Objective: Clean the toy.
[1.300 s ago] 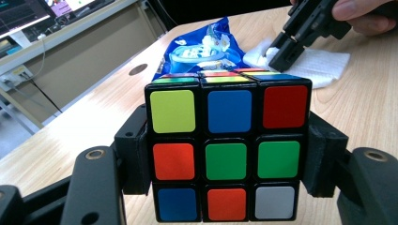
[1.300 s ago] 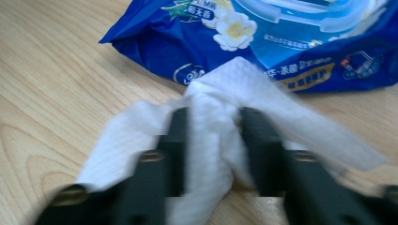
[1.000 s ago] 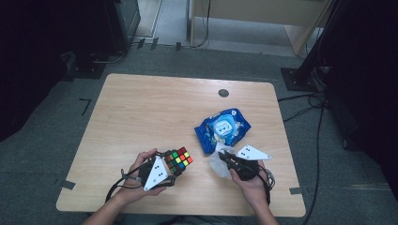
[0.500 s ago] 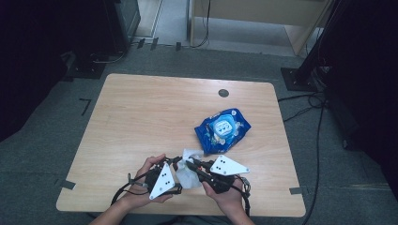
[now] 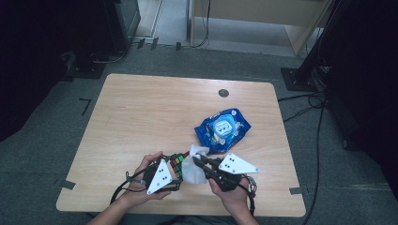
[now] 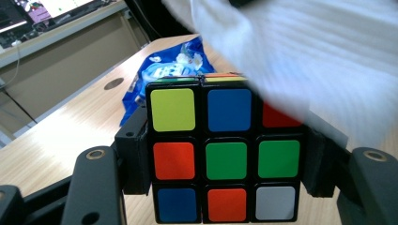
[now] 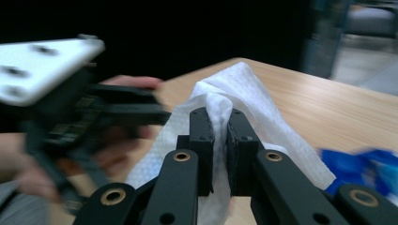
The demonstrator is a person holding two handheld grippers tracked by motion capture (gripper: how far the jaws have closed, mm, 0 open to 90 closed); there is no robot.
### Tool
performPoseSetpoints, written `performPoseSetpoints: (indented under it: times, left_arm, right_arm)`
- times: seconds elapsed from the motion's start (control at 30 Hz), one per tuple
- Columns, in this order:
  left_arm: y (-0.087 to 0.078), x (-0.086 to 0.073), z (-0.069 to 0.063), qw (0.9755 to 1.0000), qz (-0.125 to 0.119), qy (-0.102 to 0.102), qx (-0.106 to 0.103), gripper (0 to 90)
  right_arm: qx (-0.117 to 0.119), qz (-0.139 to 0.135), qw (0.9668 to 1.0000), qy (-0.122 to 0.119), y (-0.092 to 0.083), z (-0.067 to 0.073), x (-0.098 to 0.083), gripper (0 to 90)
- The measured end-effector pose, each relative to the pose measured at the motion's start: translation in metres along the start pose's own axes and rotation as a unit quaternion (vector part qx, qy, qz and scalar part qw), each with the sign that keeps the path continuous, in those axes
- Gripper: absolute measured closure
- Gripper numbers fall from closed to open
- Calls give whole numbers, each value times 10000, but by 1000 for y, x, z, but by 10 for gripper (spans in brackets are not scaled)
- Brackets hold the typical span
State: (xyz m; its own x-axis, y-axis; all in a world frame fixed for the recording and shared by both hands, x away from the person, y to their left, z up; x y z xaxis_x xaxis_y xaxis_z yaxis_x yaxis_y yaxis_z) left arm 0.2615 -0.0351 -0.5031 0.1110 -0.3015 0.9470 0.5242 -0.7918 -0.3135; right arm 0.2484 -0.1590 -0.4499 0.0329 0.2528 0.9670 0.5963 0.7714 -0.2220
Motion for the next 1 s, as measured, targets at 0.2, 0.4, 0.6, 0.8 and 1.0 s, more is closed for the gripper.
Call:
performPoseSetpoints:
  times: [0.2,0.4,0.6,0.8,1.0]
  left_arm:
    - [1,-1,-3,9999,96,32,-2,340]
    - [0,-1,4,9999,45,-60,75,339]
    - [-2,-8,37,9972,78,-566,486,339]
    - [-5,-14,79,9856,24,-1357,1008,339]
    - [-4,-21,96,9797,75,-1517,1309,339]
  right_arm:
    - [8,236,9996,157,15,4,-14,838]
    - [-763,954,9925,36,9,-28,-41,840]
    - [-1570,1729,9721,235,-31,-75,-76,838]
    - [-2054,2205,9494,881,-61,-111,-111,838]
    - [-1949,2453,9439,1039,-56,-113,-131,767]
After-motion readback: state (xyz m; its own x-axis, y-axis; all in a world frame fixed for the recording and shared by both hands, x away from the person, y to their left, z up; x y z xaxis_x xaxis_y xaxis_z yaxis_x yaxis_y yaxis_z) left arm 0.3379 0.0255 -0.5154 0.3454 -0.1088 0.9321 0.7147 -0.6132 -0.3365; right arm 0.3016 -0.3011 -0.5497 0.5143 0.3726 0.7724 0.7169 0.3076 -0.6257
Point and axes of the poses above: each handheld gripper's, and its own axes: y roughly forward along the jaws, x roughly out of its top, z roughly to its left, the point moved 7 cm from there along y, roughly forward along the jaws, and after that the axes turned 14 degrees about -y, right-handed, at the moved point
